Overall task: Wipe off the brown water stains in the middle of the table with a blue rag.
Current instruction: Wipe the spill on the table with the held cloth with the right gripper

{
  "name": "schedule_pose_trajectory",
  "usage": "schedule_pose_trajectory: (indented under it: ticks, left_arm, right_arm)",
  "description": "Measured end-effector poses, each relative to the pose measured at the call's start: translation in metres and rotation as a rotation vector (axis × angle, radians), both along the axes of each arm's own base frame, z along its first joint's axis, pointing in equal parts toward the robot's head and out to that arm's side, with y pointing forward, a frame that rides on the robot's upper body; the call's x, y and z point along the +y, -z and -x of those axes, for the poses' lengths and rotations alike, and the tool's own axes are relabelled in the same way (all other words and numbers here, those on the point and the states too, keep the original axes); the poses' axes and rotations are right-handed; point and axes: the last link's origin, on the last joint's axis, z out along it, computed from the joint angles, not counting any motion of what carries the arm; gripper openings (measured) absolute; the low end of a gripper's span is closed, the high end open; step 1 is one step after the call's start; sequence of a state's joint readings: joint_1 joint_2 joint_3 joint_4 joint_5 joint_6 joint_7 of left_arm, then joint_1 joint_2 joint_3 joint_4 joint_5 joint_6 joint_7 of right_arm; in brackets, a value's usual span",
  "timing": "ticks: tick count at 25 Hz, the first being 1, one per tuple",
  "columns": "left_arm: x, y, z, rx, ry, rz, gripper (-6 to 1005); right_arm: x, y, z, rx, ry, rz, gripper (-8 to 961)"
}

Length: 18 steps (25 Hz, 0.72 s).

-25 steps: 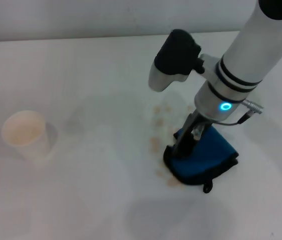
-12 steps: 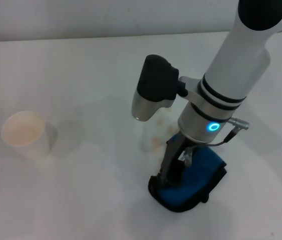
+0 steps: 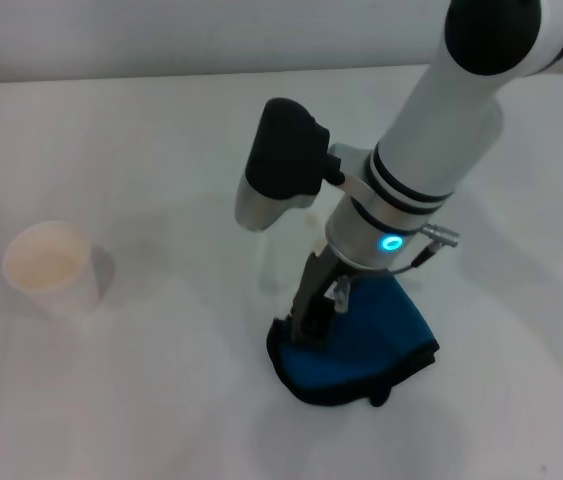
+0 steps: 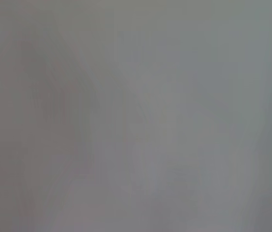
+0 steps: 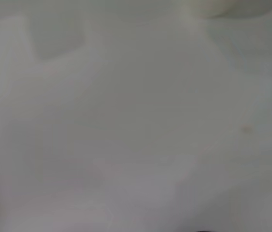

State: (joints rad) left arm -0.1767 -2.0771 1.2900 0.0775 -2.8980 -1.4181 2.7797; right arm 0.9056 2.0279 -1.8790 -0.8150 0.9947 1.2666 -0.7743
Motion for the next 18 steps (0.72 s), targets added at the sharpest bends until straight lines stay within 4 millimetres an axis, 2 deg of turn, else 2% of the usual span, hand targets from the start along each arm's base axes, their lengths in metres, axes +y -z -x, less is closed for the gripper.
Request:
schedule_pose_trajectory:
  ticks: [11,18]
  left_arm:
    - [0.002,0.0,-0.001,-0.002,0.004,0.001,876]
    - [0.002,0.0,-0.001,-0.002,0.003,-0.002,876]
  right_arm:
    - [0.04,0.002,-0.002,-0.037,-0.062,-0.165,29]
    - [0.068,-0.009,-0.003,-0.054,-0.1,-0.283,30]
